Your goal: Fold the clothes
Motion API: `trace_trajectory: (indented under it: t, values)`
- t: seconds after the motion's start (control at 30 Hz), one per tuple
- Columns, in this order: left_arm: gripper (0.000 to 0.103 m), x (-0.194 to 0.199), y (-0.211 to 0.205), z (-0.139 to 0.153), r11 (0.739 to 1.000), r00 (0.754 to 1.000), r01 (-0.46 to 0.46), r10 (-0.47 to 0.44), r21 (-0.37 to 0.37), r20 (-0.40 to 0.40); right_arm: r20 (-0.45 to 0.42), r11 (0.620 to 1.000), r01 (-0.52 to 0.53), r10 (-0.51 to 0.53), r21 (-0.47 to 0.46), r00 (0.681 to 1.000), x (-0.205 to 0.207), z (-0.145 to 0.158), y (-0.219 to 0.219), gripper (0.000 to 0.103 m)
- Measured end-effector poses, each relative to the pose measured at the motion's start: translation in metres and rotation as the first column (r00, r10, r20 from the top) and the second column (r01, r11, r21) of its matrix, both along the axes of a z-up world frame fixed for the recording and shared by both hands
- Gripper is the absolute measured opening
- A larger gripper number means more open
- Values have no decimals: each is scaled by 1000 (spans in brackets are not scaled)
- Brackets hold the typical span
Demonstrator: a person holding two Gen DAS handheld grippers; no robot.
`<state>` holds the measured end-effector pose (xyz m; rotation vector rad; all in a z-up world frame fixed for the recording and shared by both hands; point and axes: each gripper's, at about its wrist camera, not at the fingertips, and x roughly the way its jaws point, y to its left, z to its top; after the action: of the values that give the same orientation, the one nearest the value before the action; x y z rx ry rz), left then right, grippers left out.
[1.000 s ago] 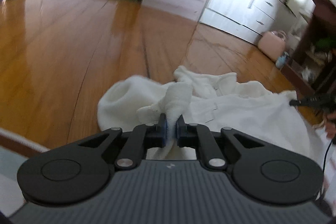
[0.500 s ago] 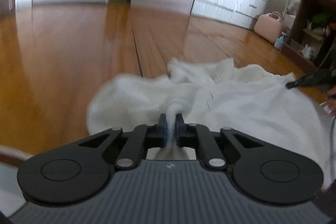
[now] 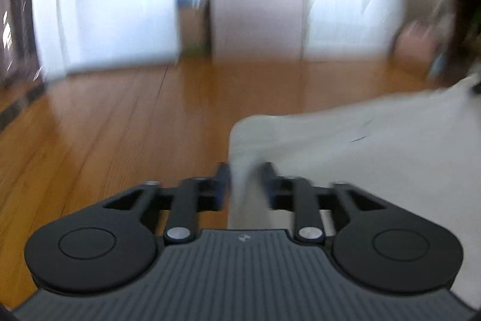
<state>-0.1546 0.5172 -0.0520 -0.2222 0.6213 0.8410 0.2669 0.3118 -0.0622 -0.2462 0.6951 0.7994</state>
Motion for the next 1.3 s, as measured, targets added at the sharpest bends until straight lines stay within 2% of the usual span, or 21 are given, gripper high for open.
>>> trace_trajectory:
  t: [0.07, 0.13, 0.17, 0.33, 0.4, 0.5, 0.53, 0.57, 0.6, 0.63, 0.7, 0.77, 0.87, 0.9, 0.97, 1.03, 1.07, 1.1, 1.13, 1.2, 1.3]
  values:
    - [39, -4, 5, -20, 994, 996, -64, 58, -89, -68, -12, 998, 44, -45, -42, 999, 10, -14, 3, 42]
    - [41, -23, -3, -33, 980, 993, -106, 97, -168, -60, -22, 998, 59, -59, -16, 998, 12, -25, -10, 46]
    - [42, -36, -13, -35, 971, 993, -119, 112, -208, -42, -51, 998, 58, -58, -8, 997, 14, -31, -21, 52]
    - [66, -97, -64, -37, 919, 972, -120, 186, -376, 144, -276, 998, -3, 18, 55, 961, 5, -62, -82, 54]
    - [72, -116, -81, -41, 894, 953, -93, 207, -438, 221, -322, 998, -21, 39, 60, 946, -6, -77, -100, 62]
    - [72, -112, -81, -60, 845, 946, -24, 192, -533, 263, -353, 999, -21, 29, 28, 935, -21, -103, -119, 63]
    - [69, -106, -81, -62, 847, 952, -5, 167, -532, 256, -329, 999, -44, 50, 25, 943, -27, -106, -120, 59]
    - [67, -100, -83, -63, 857, 962, 1, 140, -516, 236, -297, 997, -73, 77, 24, 952, -32, -107, -121, 25]
    - [35, -92, -87, -62, 881, 975, -8, 111, -473, 190, -265, 995, -102, 104, 22, 958, -37, -109, -122, 12]
    - [6, -85, -91, -61, 904, 986, -15, 84, -428, 143, -208, 993, -114, 116, 25, 971, -44, -103, -123, 12]
    - [6, -74, -98, -59, 936, 997, -22, 47, -351, 62, -109, 993, -109, 113, 47, 988, -56, -88, -129, 10]
    - [6, -74, -100, -56, 940, 997, -44, 65, -338, 50, -42, 993, -87, 90, 78, 995, -66, -72, -140, 7]
    - [7, -70, -104, -57, 958, 998, -55, 56, -280, -7, 123, 982, -123, 140, -142, 982, -78, -84, -137, 7]
    - [8, -67, -105, -58, 963, 998, -60, 55, -264, -28, 142, 968, -125, 158, -217, 977, -80, -96, -132, 8]
    - [20, -62, -104, -62, 966, 994, -99, 85, -238, -67, 167, 956, -92, 142, -277, 976, -89, -104, -126, 8]
    - [42, -73, -103, -54, 960, 986, -160, 147, -229, -75, 198, 962, -11, 67, -274, 978, -102, -95, -127, 20]
    - [43, -80, -103, -49, 955, 981, -190, 179, -228, -69, 214, 962, 30, 30, -271, 976, -108, -91, -127, 41]
    - [45, -88, -102, -43, 949, 975, -221, 212, -227, -63, 201, 968, 68, -19, -243, 979, -113, -85, -135, 52]
    - [47, -97, -102, -38, 938, 969, -248, 244, -242, -46, 179, 972, 107, -70, -209, 981, -118, -80, -145, 54]
    - [47, -121, -103, -31, 896, 953, -265, 299, -357, 43, 66, 988, 93, -85, -123, 994, -126, -73, -165, 57]
    - [47, -148, -109, -39, 804, 924, -198, 345, -561, 167, -144, 996, 88, -88, -6, 986, -131, -75, -196, 60]
